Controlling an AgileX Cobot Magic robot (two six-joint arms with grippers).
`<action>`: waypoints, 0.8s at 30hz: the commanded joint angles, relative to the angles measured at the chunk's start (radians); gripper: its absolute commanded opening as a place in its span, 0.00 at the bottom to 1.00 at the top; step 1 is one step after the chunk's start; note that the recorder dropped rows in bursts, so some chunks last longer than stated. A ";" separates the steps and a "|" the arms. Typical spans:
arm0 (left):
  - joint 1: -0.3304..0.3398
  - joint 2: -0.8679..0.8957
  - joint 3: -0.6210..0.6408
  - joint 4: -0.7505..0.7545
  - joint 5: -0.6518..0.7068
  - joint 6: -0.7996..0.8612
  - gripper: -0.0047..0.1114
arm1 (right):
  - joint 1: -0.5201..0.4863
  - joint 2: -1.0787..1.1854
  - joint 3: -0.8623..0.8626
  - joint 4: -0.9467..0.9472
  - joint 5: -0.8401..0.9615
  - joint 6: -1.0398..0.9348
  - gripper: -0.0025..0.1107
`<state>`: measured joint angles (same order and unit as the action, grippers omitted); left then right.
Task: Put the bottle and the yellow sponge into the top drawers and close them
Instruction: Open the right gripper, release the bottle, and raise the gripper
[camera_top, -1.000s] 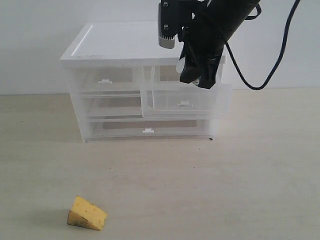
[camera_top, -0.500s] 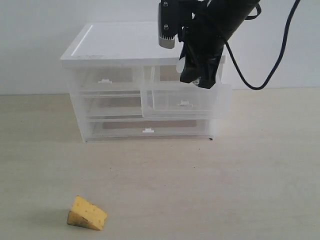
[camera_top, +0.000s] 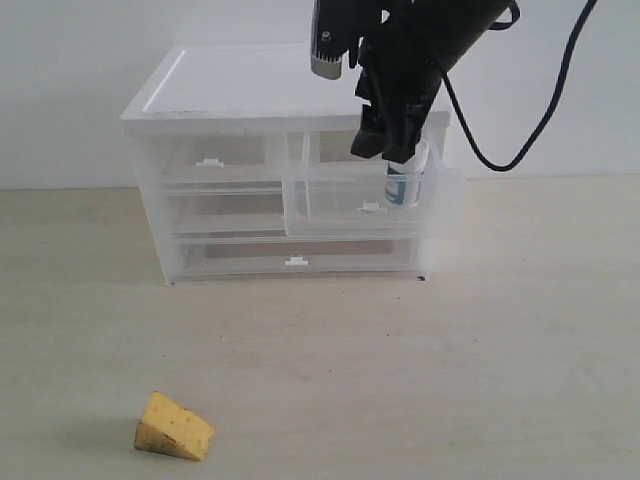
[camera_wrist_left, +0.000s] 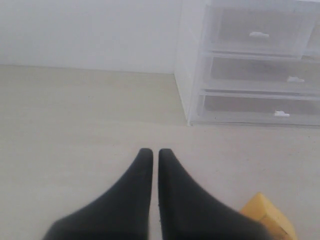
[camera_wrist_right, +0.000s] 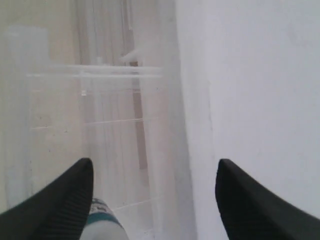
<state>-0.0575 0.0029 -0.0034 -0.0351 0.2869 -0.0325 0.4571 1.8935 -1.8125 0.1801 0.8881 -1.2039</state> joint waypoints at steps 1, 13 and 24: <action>0.005 -0.003 0.003 0.001 -0.002 0.006 0.08 | -0.007 -0.049 -0.006 -0.006 -0.031 0.107 0.58; 0.005 -0.003 0.003 0.001 -0.002 0.006 0.08 | -0.009 -0.107 -0.006 -0.045 0.161 0.422 0.01; 0.005 -0.003 0.003 0.001 -0.002 0.006 0.08 | -0.009 -0.105 -0.002 -0.231 0.203 0.809 0.02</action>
<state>-0.0575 0.0029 -0.0034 -0.0351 0.2869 -0.0325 0.4533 1.7991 -1.8125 -0.0275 1.0826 -0.4283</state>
